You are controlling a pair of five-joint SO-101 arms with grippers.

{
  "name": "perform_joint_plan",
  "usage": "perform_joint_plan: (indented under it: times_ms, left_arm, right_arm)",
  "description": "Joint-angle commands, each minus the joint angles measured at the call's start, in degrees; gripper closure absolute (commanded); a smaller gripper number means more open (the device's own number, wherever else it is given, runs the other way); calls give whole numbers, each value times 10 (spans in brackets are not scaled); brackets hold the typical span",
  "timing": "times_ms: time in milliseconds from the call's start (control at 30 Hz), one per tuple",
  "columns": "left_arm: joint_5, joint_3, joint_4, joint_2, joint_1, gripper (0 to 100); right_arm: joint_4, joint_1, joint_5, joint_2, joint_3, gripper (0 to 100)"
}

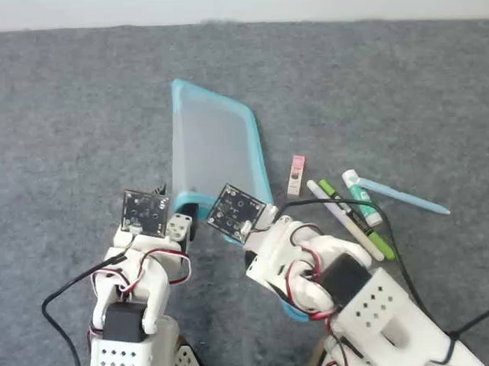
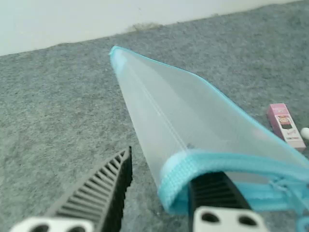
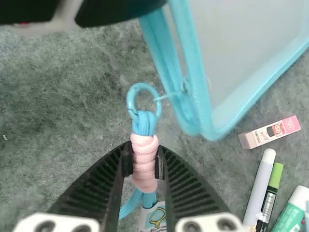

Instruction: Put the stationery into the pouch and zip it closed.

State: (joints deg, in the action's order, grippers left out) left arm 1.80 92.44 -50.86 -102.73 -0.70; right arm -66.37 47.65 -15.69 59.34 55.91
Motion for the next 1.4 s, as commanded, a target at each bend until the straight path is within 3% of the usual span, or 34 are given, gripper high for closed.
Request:
perform_joint_plan:
  times_ms: [0,133,333,667,900,1233,1367]
  left_arm:
    - [-5,0,29,-6,-9,823]
    - [-5,29,68,-6,-13,833]
    - [-5,35,83,-6,-13,993]
    - [-10,32,82,-6,-7,989]
    - [-22,31,84,-6,62,989]
    - [-25,25,81,-6,68,989]
    - [-25,24,83,-6,90,989]
  right_arm:
    - [-29,11,-16,61,-33,991]
    - [-59,11,-22,112,-33,992]
    - [-64,7,-23,124,-33,992]
    - [-56,-84,-23,57,-38,992]
    - [-40,-89,-23,6,-49,992]
    - [-51,-92,-19,-41,-83,992]
    - [-54,-127,-23,-44,-83,992]
